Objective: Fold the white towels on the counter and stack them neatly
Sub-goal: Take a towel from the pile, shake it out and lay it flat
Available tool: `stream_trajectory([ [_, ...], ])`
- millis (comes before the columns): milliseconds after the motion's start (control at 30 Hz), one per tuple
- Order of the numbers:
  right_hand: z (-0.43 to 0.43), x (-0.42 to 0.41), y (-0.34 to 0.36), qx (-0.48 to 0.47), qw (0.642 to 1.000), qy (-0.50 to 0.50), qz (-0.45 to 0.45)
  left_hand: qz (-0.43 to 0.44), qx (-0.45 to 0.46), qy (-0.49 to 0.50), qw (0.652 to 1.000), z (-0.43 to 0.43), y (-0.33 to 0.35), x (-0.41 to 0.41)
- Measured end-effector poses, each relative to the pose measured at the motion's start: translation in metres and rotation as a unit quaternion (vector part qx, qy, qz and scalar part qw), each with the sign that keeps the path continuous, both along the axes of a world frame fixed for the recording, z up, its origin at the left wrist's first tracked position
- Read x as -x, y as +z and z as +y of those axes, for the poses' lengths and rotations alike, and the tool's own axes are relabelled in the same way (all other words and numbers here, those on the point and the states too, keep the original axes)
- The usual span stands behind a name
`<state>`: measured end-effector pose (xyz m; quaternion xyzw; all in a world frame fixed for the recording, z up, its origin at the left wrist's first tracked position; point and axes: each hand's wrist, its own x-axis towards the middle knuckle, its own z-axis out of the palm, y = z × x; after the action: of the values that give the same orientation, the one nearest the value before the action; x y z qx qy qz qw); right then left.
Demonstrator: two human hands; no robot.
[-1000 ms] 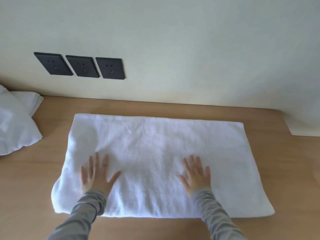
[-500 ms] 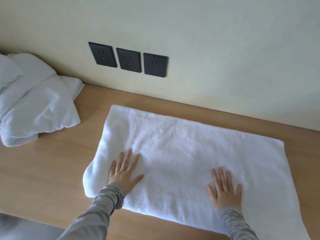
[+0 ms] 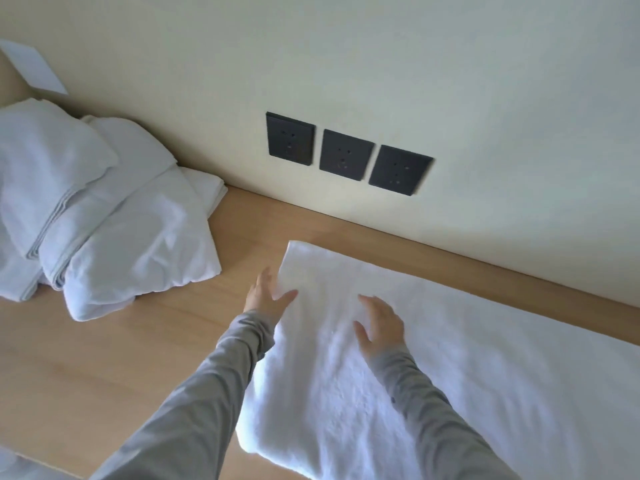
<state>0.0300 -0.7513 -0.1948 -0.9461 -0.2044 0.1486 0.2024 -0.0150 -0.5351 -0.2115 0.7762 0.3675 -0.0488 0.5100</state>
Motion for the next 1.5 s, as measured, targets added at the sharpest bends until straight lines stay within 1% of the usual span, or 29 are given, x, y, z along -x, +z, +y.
stream_trajectory([
  [67,0.037,-0.014,-0.001,0.001,0.999,0.033,0.007,-0.013,0.091,0.042,0.995,0.004,-0.004,-0.017],
  [100,0.053,-0.022,-0.001,0.007,0.999,0.043,0.008,-0.014,0.107,0.054,0.993,0.006,-0.007,-0.023],
  [167,0.081,-0.039,0.001,0.021,0.998,0.051,0.016,-0.008,0.112,0.057,0.992,0.011,-0.011,-0.029],
  [267,0.114,-0.062,0.007,0.001,0.999,0.036,0.036,-0.022,0.146,0.024,0.989,0.010,-0.012,-0.030],
  [300,0.123,-0.069,0.009,-0.018,0.998,0.034,0.043,-0.033,0.153,0.014,0.988,0.009,-0.011,-0.030],
  [433,0.133,-0.088,0.017,-0.081,0.994,0.044,0.059,-0.066,0.105,-0.023,0.992,0.009,-0.010,-0.024],
  [500,0.128,-0.095,0.022,-0.101,0.992,0.026,0.066,-0.083,0.113,-0.035,0.990,0.012,-0.011,-0.022],
  [533,0.124,-0.098,0.024,-0.108,0.992,0.012,0.069,-0.094,0.138,-0.024,0.986,0.013,-0.011,-0.022],
  [567,0.119,-0.099,0.027,-0.117,0.991,0.002,0.069,-0.095,0.190,0.004,0.977,0.013,-0.008,-0.024],
  [633,0.110,-0.097,0.033,-0.142,0.988,0.001,0.056,-0.067,0.307,0.063,0.947,0.015,-0.001,-0.032],
  [667,0.105,-0.094,0.037,-0.156,0.987,0.005,0.049,-0.042,0.337,0.065,0.938,0.016,0.000,-0.037],
  [733,0.096,-0.084,0.045,-0.183,0.982,0.009,0.040,0.005,0.330,0.024,0.944,0.017,0.001,-0.049],
  [800,0.090,-0.075,0.053,-0.201,0.979,0.008,0.030,0.028,0.291,-0.013,0.956,0.017,0.003,-0.060],
  [933,0.085,-0.064,0.066,-0.210,0.978,0.000,0.012,0.005,0.250,-0.021,0.968,0.010,-0.002,-0.072],
  [1033,0.086,-0.064,0.066,-0.177,0.984,-0.008,0.023,-0.006,0.221,0.002,0.975,0.005,-0.005,-0.071],
  [1100,0.087,-0.068,0.063,-0.139,0.990,-0.010,0.032,-0.029,0.220,0.001,0.975,0.003,-0.002,-0.069],
  [1200,0.087,-0.072,0.063,-0.126,0.991,-0.016,0.040,-0.082,0.257,0.000,0.963,0.001,0.011,-0.059],
  [1267,0.086,-0.073,0.069,-0.146,0.987,-0.023,0.057,-0.119,0.284,-0.006,0.951,-0.001,0.021,-0.051],
  [1333,0.085,-0.072,0.075,-0.202,0.975,-0.043,0.084,-0.149,0.309,-0.019,0.939,-0.003,0.031,-0.045],
  [1400,0.083,-0.070,0.081,-0.236,0.964,-0.071,0.101,-0.173,0.309,-0.033,0.935,-0.007,0.042,-0.039],
  [1500,0.078,-0.066,0.085,-0.241,0.963,-0.076,0.092,-0.192,0.298,-0.035,0.935,-0.013,0.051,-0.032],
])
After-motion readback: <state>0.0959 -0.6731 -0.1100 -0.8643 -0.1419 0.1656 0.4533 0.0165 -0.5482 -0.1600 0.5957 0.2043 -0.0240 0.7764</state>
